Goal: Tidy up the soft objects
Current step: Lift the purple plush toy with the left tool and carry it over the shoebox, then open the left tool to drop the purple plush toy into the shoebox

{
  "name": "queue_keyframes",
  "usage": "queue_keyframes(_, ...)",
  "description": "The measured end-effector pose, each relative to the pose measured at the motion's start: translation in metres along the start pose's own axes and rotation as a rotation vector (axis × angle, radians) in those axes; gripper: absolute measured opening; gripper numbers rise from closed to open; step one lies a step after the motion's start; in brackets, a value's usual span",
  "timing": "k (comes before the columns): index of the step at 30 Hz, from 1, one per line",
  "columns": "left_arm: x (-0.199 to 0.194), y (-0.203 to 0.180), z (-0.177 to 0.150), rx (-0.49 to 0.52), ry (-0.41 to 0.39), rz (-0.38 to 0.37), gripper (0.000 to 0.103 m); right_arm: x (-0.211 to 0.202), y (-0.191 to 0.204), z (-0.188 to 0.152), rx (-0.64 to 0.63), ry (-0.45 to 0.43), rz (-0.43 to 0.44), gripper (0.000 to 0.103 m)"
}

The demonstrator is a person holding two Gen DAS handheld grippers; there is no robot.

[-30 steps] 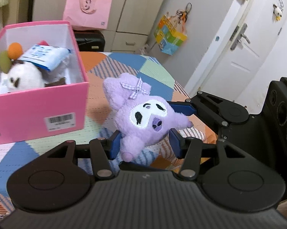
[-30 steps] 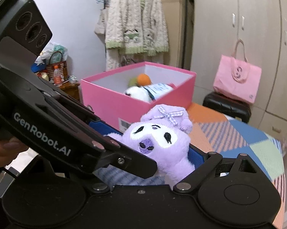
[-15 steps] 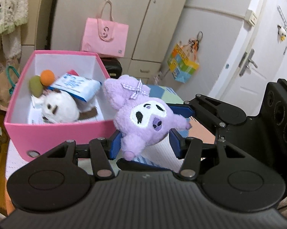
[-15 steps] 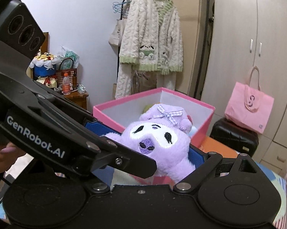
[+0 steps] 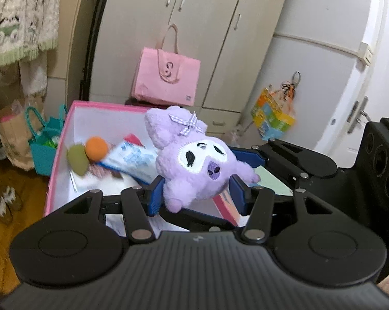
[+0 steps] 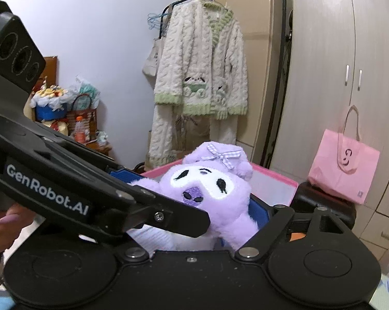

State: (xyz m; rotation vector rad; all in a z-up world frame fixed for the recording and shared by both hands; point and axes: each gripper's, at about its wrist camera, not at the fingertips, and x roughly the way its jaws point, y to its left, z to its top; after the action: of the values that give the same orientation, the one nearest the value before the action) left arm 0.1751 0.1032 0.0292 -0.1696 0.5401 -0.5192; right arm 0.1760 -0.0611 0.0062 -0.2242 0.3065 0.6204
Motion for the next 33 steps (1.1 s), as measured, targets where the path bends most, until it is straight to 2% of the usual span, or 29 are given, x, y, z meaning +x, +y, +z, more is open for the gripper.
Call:
queue_keyframes(2,0.011,0.009,0.009,-0.004,0.002,-0.016,0.051,0.012,-0.007,0.001,-0.008,-0.009,-0.034,0.084)
queue_keyframes(6,0.035,0.031,0.021,-0.051,0.017,-0.037,0.051,0.036,-0.024,0.006,0.02,0.007,-0.027,0.084)
queue_keyframes(13,0.072,0.065,0.024,-0.129,0.073,-0.028,0.051,0.082,-0.042,0.008,0.027,0.105,-0.005,0.084)
queue_keyframes(17,0.088,0.076,0.026,-0.145,0.107,-0.003,0.052,0.102,-0.042,0.01,-0.018,0.149,-0.003,0.084)
queue_keyframes(19,0.087,0.078,0.029,-0.157,0.106,-0.002,0.057,0.106,-0.045,0.011,-0.026,0.157,-0.001,0.084)
queue_keyframes(21,0.084,0.081,0.029,-0.185,0.101,-0.015,0.07,0.107,-0.045,0.009,-0.035,0.159,-0.011,0.082)
queue_keyframes(27,0.072,0.076,0.017,-0.153,0.058,0.062,0.07,0.098,-0.046,0.001,-0.007,0.158,-0.019,0.083)
queue_keyframes(33,0.044,0.063,0.004,-0.149,0.002,0.049,0.07,0.065,-0.04,-0.004,0.015,0.102,-0.011,0.084)
